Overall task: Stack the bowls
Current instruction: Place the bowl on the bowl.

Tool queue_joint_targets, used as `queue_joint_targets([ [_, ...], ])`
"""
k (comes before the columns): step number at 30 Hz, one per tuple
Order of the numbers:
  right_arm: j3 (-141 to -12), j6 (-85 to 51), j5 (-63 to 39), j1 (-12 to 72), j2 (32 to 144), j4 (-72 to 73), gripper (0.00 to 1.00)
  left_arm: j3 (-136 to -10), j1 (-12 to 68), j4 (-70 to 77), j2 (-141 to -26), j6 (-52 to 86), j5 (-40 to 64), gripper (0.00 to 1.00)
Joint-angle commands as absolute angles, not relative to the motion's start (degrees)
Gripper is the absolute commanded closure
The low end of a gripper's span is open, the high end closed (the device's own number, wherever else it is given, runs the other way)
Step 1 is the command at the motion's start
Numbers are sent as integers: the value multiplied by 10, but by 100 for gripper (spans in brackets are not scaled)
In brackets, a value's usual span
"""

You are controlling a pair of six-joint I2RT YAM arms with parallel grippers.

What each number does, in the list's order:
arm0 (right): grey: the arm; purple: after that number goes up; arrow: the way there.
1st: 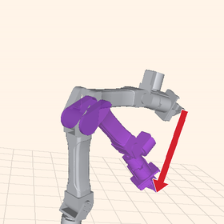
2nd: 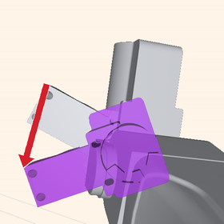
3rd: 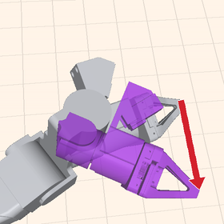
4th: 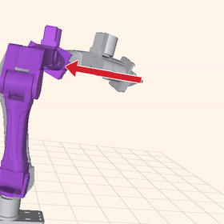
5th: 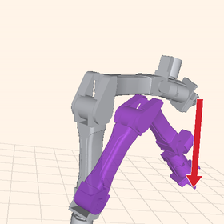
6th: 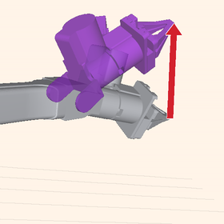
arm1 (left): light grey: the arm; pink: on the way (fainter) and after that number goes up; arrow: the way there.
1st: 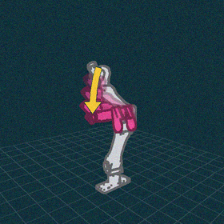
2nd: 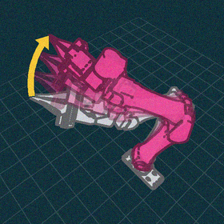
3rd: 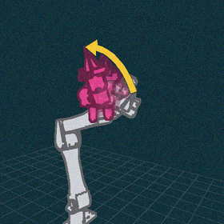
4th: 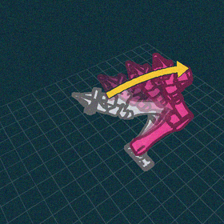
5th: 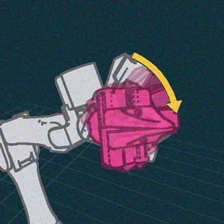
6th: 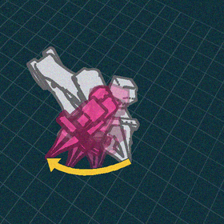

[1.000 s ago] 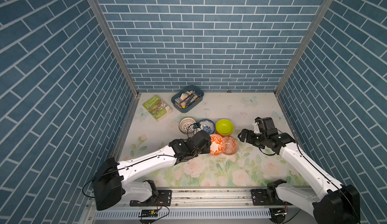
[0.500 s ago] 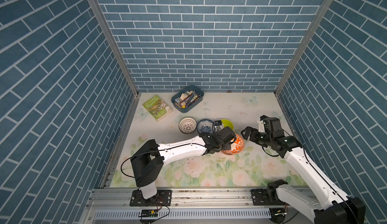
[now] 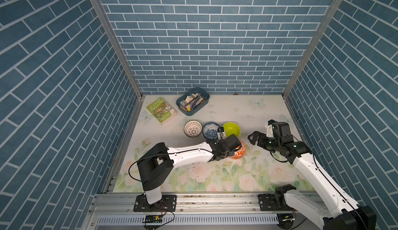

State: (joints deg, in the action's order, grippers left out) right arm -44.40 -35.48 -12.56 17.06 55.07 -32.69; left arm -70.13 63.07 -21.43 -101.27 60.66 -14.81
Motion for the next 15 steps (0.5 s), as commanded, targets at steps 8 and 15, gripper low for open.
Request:
queue_joint_targets([
  [8,-436,-332,-138,165,540,-327,2,-695,633,-148,-1017,629,-167,100],
  [15,-437,-331,-141,163,540,-327,2,-710,633,-159,-1040,636,-169,100],
])
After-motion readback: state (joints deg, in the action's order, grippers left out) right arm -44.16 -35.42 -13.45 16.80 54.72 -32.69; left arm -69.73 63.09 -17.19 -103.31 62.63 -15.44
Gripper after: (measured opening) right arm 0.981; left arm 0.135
